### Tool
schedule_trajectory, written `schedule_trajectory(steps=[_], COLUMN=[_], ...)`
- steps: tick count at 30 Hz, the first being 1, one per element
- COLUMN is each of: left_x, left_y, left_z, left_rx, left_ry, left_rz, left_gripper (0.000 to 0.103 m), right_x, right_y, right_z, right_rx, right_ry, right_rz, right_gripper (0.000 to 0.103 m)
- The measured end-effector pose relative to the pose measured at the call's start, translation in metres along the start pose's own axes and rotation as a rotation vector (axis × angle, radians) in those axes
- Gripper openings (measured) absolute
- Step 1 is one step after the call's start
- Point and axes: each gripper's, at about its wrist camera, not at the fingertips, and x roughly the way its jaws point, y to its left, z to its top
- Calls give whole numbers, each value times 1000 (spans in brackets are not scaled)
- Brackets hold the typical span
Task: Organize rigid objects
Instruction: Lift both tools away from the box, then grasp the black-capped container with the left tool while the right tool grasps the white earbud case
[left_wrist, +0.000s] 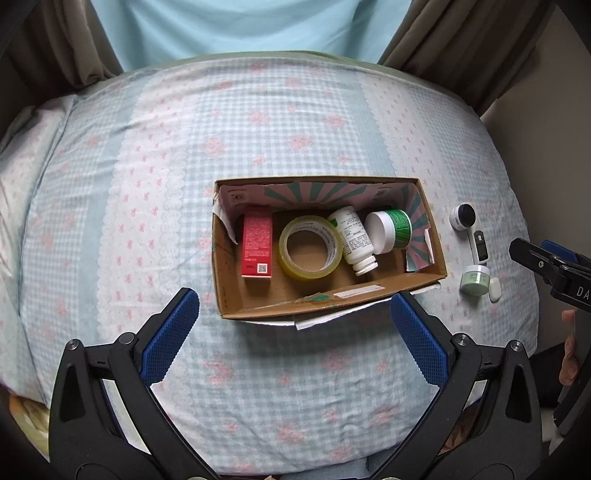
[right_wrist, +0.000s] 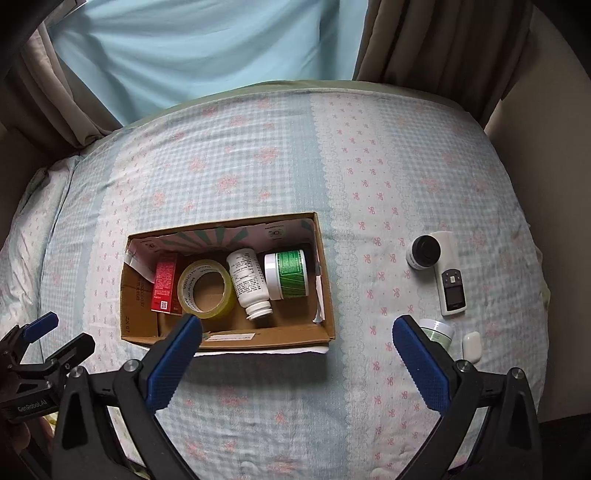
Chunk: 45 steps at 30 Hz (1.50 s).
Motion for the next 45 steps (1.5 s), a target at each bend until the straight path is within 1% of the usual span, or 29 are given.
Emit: schedule_trajectory(steps=[4,10,14,17,21,24,28,31,36,39,43,45], left_x=[-5,-12,-7,4,30,57,101,133,186,219,258,276], left_y=[-30,-92,-139,-176,-228,-267,-308,-334,-362,-377,-396,-401], left_z=[7,20,32,45,61,67,69,66,66,70,73,76], left_rx=[42,114,157,196,258,307,368,425,498,539,619,642], left_ry=[-8,-40,-40,-36,0,44,117,169,245,285,307,324], left_rz=[-33,-67,-87,-103,-115,-115,-101,-81,-51,-36,-9,-3], left_gripper=[103,103,103,103,103,103,103,103,103,103,103,103], right_x=[-18,-36,-44,-45,-34,-21,6,28,67,96,127,141], right_y=[-42,-109,-154,-183,-224,-255,-291,-309,-325,-330,-328,-323], right_z=[-16,-32,-38,-42,-51,-58,-67,-72,-80,-85,-88,-90], right_rx=[58,104,134,149,174,204,249,255,250,235,201,181], right_ry=[1,6,1,0,25,55,117,164,240,318,361,376], right_rz=[-31,-87,-107,-128,-145,-140,-131,-129,-123,-128,-137,-125], right_gripper=[103,103,103,103,103,103,103,103,103,103,103,103])
